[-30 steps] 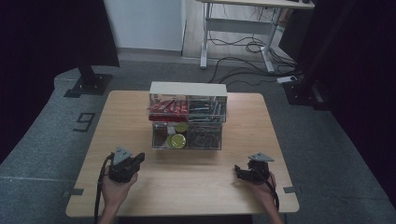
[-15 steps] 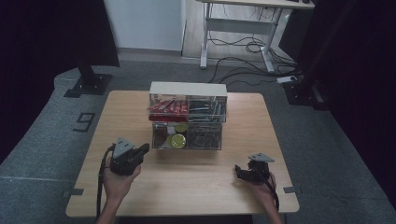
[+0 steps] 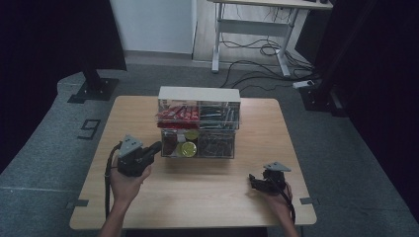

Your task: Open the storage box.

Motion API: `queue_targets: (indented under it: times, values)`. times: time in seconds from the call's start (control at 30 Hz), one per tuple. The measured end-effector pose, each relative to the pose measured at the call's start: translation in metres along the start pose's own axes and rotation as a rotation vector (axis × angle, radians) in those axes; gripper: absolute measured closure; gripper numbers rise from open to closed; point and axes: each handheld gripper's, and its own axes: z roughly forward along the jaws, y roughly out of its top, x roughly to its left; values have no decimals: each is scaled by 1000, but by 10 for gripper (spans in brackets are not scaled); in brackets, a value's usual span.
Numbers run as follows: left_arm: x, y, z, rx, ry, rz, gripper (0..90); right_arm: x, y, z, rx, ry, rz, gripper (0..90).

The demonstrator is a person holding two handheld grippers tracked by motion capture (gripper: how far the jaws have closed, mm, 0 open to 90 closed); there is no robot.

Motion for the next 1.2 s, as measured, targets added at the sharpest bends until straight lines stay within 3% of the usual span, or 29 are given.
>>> queue_targets:
  times: [0.8,1.2]
  values:
    - [-5,33,17,25,-45,8,900,0,0,0,0,-3,1,192]
    - [-4,41,26,40,-50,6,900,0,0,0,0,-3,1,193]
